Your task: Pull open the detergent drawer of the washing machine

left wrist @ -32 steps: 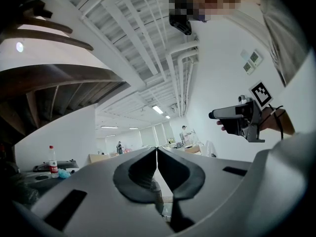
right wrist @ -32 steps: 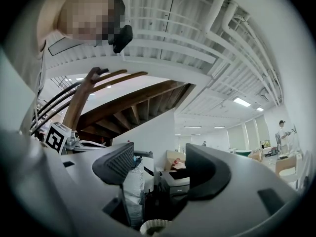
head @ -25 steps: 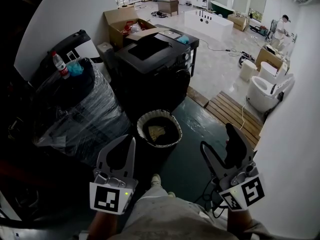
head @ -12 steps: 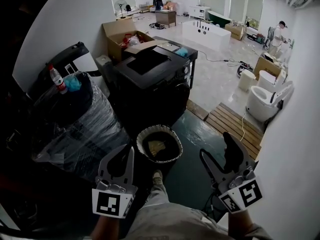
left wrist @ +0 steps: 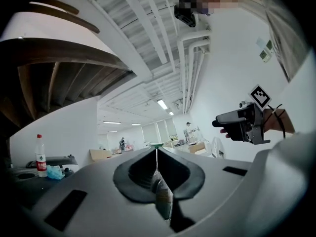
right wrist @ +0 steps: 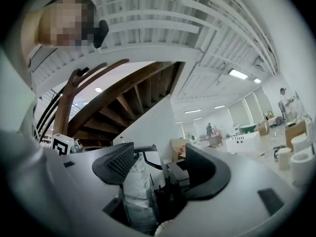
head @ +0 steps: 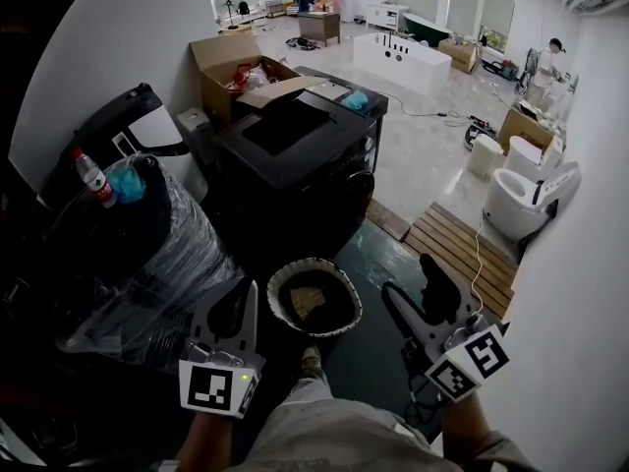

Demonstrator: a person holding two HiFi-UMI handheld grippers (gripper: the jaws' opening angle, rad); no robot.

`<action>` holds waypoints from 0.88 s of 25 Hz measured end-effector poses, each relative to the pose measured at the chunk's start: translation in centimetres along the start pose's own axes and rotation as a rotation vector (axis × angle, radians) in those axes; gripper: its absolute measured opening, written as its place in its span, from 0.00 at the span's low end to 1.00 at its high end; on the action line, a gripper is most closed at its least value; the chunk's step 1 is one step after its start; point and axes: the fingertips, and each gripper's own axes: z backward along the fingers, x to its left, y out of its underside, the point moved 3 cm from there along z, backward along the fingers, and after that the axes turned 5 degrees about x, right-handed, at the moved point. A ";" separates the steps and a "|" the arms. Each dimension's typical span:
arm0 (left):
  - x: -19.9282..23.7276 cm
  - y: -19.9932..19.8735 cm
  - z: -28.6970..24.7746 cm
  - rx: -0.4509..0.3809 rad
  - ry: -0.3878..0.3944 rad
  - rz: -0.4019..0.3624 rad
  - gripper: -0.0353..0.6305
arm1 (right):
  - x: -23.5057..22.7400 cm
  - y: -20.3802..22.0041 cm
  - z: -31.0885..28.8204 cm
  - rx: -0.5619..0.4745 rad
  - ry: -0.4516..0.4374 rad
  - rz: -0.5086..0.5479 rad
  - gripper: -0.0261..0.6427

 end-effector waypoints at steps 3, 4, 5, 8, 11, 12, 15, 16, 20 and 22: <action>2.5 1.5 -3.3 0.028 0.016 0.002 0.09 | -1.7 0.7 -4.0 0.013 0.003 -0.079 0.52; 3.5 2.0 -4.5 0.035 0.021 0.002 0.09 | -2.3 1.0 -5.5 0.016 0.003 -0.112 0.52; 4.4 2.5 -5.7 0.041 0.025 0.002 0.09 | -2.9 1.4 -7.0 0.020 0.001 -0.147 0.52; 6.7 3.8 -9.1 0.067 0.039 0.016 0.09 | -4.7 2.7 -11.2 0.031 -0.004 -0.260 0.52; 9.0 5.4 -12.4 0.096 0.051 0.031 0.09 | -6.8 4.2 -15.3 0.028 -0.013 -0.406 0.52; 9.8 5.9 -13.5 0.101 0.056 0.028 0.09 | -7.4 4.8 -16.7 0.031 -0.015 -0.448 0.52; 11.7 7.6 -16.6 0.130 0.069 0.043 0.09 | -9.2 6.6 -20.6 0.049 -0.018 -0.548 0.52; 12.3 8.1 -17.6 0.140 0.070 0.047 0.09 | -9.7 7.3 -21.8 0.057 -0.017 -0.574 0.52; 14.5 10.5 -21.2 0.154 0.076 0.045 0.09 | -11.4 10.2 -26.1 0.094 -0.007 -0.653 0.52; 15.2 11.5 -22.8 0.155 0.082 0.045 0.09 | -12.2 11.6 -28.1 0.113 -0.003 -0.684 0.52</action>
